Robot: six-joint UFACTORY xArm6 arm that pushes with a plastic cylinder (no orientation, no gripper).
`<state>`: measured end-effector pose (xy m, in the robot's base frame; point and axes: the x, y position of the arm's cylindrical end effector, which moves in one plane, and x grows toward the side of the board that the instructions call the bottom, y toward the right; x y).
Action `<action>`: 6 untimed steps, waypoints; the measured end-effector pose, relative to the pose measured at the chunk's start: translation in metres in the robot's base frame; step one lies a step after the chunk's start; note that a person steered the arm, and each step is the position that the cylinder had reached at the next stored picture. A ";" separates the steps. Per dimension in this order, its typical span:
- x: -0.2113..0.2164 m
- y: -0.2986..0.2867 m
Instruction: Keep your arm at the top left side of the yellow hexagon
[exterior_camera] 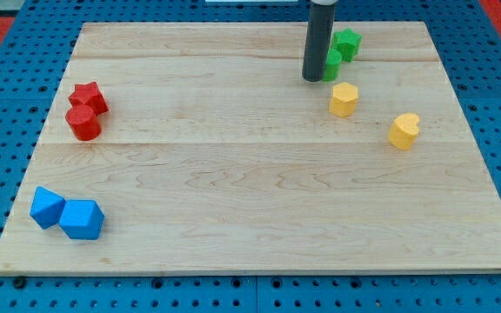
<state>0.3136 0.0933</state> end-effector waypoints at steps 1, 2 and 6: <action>-0.007 0.012; -0.020 0.024; 0.011 0.035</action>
